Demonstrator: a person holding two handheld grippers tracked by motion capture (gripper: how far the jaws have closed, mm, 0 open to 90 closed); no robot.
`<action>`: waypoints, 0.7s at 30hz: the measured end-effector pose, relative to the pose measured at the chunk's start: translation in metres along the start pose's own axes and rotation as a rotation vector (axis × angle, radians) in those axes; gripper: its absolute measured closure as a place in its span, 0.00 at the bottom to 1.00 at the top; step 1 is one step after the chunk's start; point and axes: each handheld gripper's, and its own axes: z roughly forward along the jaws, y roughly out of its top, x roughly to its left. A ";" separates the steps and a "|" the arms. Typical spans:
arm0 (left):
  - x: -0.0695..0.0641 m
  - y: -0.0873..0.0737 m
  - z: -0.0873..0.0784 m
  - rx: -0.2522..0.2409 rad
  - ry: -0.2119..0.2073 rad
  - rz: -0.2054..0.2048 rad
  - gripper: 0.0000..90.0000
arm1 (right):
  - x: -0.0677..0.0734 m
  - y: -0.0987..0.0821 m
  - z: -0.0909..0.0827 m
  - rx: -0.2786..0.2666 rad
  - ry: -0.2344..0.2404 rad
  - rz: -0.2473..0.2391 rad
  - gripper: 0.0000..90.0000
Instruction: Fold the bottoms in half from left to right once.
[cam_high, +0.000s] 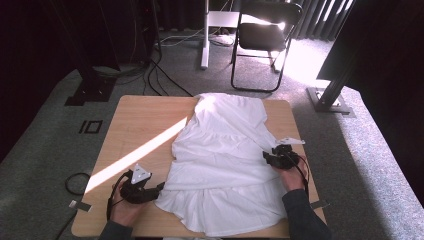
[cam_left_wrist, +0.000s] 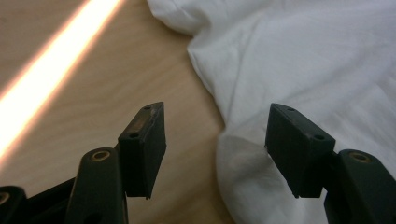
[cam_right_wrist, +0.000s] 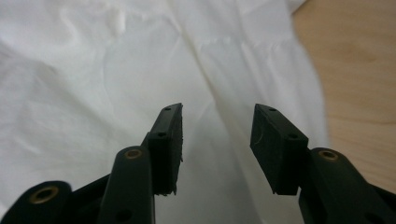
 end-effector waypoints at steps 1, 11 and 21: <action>-0.002 -0.004 0.001 0.002 -0.011 -0.008 0.42 | 0.000 -0.001 0.004 0.012 0.000 0.002 0.56; -0.017 -0.016 0.023 0.103 0.006 0.050 0.56 | 0.003 -0.011 0.020 0.103 0.046 -0.013 0.83; -0.026 -0.019 -0.030 -0.056 0.094 0.072 0.97 | -0.005 -0.040 -0.092 -0.115 0.015 -0.020 0.99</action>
